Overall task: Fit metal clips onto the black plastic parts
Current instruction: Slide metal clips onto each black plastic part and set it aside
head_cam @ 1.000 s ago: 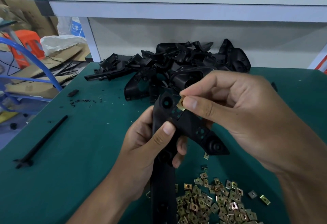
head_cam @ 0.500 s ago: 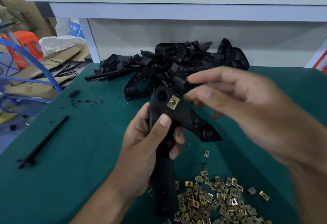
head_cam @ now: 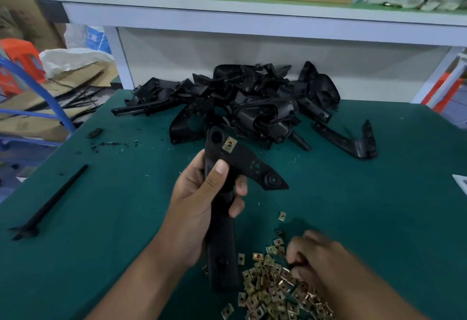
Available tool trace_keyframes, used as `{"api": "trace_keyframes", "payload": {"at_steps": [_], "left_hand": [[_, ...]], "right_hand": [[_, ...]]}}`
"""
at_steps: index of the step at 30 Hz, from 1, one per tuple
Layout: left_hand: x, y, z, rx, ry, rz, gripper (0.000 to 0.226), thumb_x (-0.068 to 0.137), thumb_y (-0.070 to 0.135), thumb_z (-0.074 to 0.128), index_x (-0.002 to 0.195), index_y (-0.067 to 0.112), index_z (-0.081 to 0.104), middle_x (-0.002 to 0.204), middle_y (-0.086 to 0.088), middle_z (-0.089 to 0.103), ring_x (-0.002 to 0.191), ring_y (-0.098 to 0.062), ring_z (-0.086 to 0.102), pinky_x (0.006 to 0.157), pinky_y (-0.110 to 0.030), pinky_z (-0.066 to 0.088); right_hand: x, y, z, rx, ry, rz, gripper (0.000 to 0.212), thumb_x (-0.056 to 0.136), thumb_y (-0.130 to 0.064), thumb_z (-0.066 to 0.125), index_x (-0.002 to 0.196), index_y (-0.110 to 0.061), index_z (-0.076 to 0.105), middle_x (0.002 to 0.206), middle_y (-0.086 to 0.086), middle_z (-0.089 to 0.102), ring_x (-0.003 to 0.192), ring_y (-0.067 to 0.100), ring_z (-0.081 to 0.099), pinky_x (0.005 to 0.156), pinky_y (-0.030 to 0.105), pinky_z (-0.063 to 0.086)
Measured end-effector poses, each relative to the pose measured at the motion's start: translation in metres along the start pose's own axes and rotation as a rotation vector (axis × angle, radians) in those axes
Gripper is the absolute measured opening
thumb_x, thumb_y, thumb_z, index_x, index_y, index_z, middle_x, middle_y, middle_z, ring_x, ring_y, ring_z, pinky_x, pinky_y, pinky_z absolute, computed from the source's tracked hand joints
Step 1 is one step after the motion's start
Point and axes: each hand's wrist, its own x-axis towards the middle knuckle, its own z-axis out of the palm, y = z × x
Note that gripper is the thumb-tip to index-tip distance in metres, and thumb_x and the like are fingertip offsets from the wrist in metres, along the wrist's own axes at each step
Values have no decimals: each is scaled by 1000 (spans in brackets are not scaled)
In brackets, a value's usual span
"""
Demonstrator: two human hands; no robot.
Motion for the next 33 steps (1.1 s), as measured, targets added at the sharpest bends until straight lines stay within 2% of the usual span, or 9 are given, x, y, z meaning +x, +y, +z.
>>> {"api": "trace_keyframes", "payload": {"at_steps": [5, 10, 13, 15, 18, 21, 24, 29, 33], "left_hand": [[1, -4, -1, 17, 1, -15, 15, 100, 27, 53, 102, 18, 65, 85, 0, 59, 72, -13, 54, 52, -23, 44], [1, -6, -2, 25, 5, -37, 15, 99, 26, 53, 102, 14, 61, 85, 0, 58, 71, -14, 54, 52, -23, 43], [1, -8, -3, 40, 0, -37, 17, 100, 27, 53, 103, 14, 63, 83, 0, 59, 71, -13, 55, 52, -23, 44], [1, -10, -5, 43, -3, -41, 17, 100, 28, 53, 104, 15, 64, 84, -1, 59, 71, -13, 55, 52, -23, 44], [1, -13, -8, 44, -11, -46, 18, 103, 32, 56, 106, 16, 65, 86, -2, 60, 70, -14, 55, 53, -22, 45], [2, -16, -12, 36, -11, -55, 23, 98, 38, 64, 107, 17, 66, 85, -2, 60, 70, -14, 54, 53, -23, 46], [5, -18, -14, 35, -2, -55, 23, 97, 38, 64, 105, 17, 67, 82, -2, 61, 68, -13, 54, 52, -22, 45], [5, -19, -11, 51, 20, -63, 19, 101, 34, 59, 103, 17, 67, 79, -2, 60, 64, -14, 50, 51, -22, 44], [4, -19, -7, 29, 29, -69, 18, 96, 29, 56, 100, 16, 67, 81, 0, 60, 66, -13, 55, 49, -22, 44]], "right_hand": [[3, 15, 5, 79, 112, 52, 22, 94, -37, 69, 89, -41, 48, 95, -19, 52, 82, 0, 56, 71, 23, 51], [3, 18, -6, 103, 66, 30, 13, 96, -38, 67, 85, -39, 58, 91, -16, 56, 82, -1, 56, 73, 23, 50], [6, 12, -48, 326, 139, -67, 5, 92, -44, 64, 88, -42, 63, 89, -17, 65, 82, -4, 61, 68, 17, 49], [10, 2, -81, 517, 191, -135, 6, 88, -48, 63, 92, -43, 65, 94, -18, 68, 82, 1, 65, 69, 17, 53], [18, -12, -112, 753, 203, -279, 10, 85, -39, 68, 93, -33, 69, 91, -6, 74, 84, 9, 70, 69, 20, 55], [27, -17, -120, 849, 219, -308, 13, 83, -34, 68, 93, -25, 72, 89, -2, 76, 84, 11, 73, 64, 22, 55], [36, -9, -114, 728, 213, -252, 5, 93, -24, 68, 96, -27, 71, 86, -8, 76, 80, 6, 72, 60, 20, 53], [55, 16, -76, 285, -70, -41, 14, 98, -19, 65, 101, -31, 72, 84, -15, 76, 79, -7, 67, 63, 9, 46], [66, 23, -52, 264, -78, 26, 8, 96, -19, 69, 96, -27, 70, 84, -10, 76, 79, -7, 67, 60, 9, 45]]}}
